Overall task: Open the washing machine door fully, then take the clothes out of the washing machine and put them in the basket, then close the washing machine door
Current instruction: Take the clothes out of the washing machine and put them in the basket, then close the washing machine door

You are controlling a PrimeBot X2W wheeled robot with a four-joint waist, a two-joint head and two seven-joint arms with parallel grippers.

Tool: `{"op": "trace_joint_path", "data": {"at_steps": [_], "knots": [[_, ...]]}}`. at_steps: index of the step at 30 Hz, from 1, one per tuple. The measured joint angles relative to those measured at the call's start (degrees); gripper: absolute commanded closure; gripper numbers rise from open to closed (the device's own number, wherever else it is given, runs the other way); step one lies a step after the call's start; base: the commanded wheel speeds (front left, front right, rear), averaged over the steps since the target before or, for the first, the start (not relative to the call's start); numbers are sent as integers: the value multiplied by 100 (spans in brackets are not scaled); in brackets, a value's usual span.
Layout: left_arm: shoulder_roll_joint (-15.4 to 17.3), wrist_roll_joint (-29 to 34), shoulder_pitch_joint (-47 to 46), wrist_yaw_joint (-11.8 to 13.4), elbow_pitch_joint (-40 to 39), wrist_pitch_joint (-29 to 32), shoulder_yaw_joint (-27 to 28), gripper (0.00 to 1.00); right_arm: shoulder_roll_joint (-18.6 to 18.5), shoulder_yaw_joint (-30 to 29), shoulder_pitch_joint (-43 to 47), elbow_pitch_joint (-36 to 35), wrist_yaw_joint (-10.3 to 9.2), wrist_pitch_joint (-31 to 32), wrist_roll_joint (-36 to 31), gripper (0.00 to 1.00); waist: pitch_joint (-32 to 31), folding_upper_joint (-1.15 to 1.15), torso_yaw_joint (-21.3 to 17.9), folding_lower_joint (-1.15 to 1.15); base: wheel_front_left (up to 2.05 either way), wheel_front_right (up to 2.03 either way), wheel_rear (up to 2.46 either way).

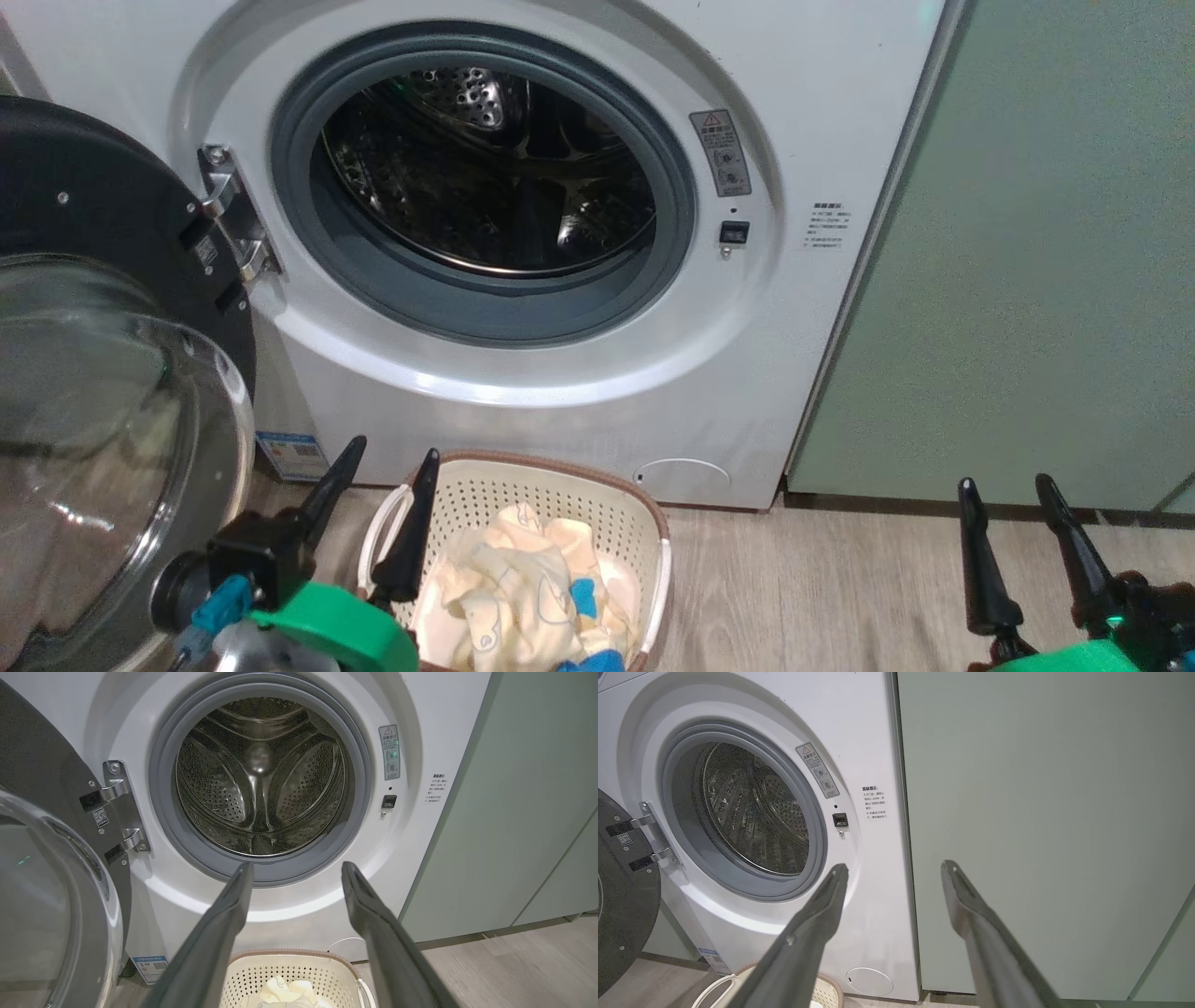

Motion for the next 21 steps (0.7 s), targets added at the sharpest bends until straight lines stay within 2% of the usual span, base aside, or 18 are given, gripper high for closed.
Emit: {"op": "trace_joint_path", "data": {"at_steps": [11, 21], "knots": [[63, 169, 1, 122, -56, 0, -21, 0, 2, 1, 0, 1, 0, -1, 0, 0, 22, 0, -14, 0, -35, 35, 0], [102, 199, -12, 168, -68, 19, -98, 0, 4, -23, -1, -3, 0, -1, 0, 0, 19, 0, 25, 1, -167, 167, 0]]}}
